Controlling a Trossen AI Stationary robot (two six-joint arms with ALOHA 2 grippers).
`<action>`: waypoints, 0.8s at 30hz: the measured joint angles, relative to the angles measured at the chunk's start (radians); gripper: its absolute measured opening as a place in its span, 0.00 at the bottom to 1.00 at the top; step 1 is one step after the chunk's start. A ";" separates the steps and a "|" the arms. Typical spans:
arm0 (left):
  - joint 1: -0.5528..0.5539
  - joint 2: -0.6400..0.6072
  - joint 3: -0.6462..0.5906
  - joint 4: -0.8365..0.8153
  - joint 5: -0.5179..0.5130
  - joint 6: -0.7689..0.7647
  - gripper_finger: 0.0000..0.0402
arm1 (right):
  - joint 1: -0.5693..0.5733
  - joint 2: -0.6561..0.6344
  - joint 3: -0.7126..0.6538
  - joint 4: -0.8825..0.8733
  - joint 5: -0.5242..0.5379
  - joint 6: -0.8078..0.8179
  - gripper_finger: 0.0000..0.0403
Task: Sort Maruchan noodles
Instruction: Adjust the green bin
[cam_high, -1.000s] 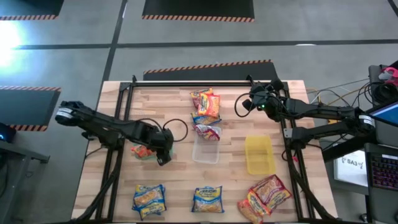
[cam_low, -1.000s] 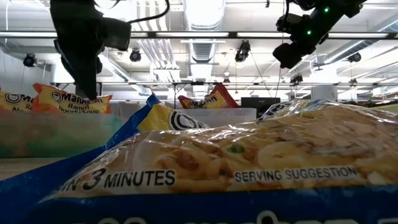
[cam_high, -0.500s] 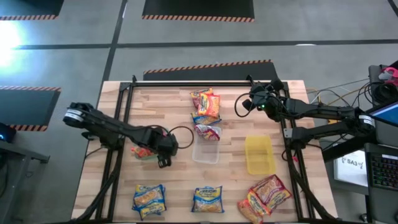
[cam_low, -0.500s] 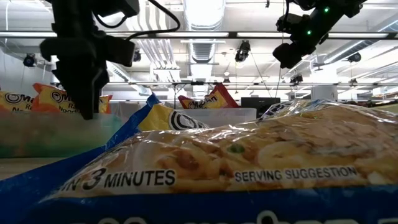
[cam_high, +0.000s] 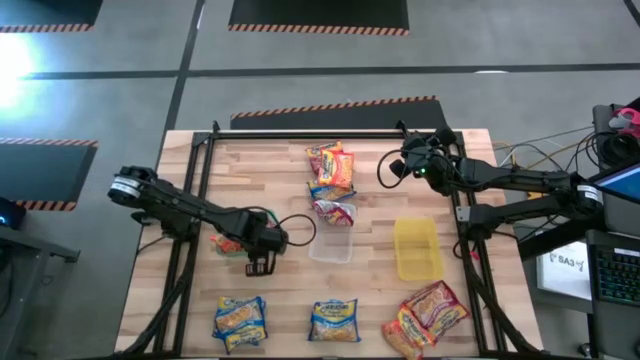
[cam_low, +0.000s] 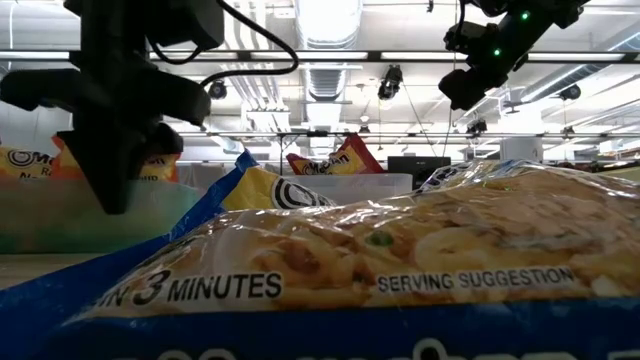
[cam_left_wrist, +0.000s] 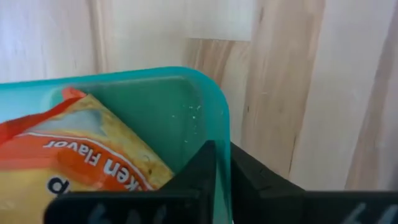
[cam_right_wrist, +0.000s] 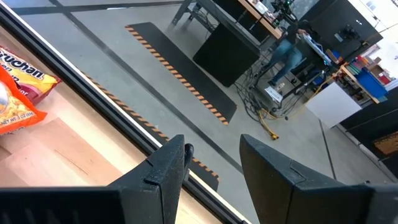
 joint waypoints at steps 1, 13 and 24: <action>0.000 -0.005 0.000 -0.003 0.000 0.021 0.01 | 0.000 0.000 0.000 0.000 0.000 0.000 0.36; -0.059 -0.035 0.000 -0.112 0.001 0.466 0.00 | 0.000 0.000 0.000 0.000 0.000 0.000 0.36; -0.105 -0.035 0.000 -0.296 -0.036 1.062 0.00 | 0.000 0.000 0.000 0.000 0.000 0.001 0.36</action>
